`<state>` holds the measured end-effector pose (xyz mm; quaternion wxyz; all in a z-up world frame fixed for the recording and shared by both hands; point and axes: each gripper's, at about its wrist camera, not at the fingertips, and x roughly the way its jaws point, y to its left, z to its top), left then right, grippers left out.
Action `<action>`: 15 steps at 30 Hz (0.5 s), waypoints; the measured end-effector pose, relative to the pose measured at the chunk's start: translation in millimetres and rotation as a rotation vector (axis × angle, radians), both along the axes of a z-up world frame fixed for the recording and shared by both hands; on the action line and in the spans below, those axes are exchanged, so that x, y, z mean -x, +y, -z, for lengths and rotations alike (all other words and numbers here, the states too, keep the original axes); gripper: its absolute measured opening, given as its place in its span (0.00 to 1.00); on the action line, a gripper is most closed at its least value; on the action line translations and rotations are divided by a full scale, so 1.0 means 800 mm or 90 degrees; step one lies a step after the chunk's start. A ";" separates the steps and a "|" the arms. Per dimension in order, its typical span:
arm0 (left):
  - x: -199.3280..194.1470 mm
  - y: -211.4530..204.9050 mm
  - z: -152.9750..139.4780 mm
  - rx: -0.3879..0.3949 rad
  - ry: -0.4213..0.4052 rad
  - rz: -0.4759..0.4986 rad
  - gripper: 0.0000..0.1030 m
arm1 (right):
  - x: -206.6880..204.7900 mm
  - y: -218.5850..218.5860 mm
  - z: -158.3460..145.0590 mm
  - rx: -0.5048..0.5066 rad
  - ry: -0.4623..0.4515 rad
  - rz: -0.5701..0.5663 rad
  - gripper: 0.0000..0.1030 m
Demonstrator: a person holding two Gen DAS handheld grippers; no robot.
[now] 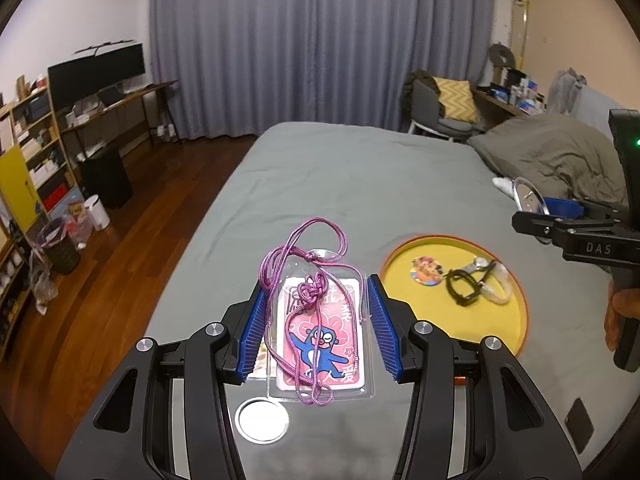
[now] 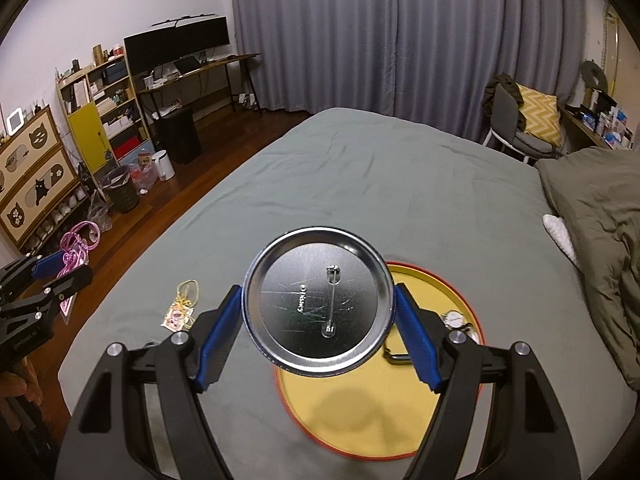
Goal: Organize jewelry
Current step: 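Carry the pink charm card and silver badge back in both tools over the red tray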
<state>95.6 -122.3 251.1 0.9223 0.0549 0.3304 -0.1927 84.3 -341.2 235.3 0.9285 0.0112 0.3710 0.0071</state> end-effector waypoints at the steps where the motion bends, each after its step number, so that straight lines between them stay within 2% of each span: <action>1: 0.002 -0.007 -0.001 0.001 -0.002 0.005 0.45 | 0.002 -0.004 -0.001 0.000 -0.001 0.003 0.68; 7: 0.001 -0.052 -0.003 0.011 0.000 0.028 0.45 | 0.011 -0.045 0.001 -0.004 -0.001 0.027 0.68; 15: -0.002 -0.117 0.015 0.002 0.015 0.059 0.45 | 0.018 -0.097 0.016 -0.014 0.005 0.056 0.68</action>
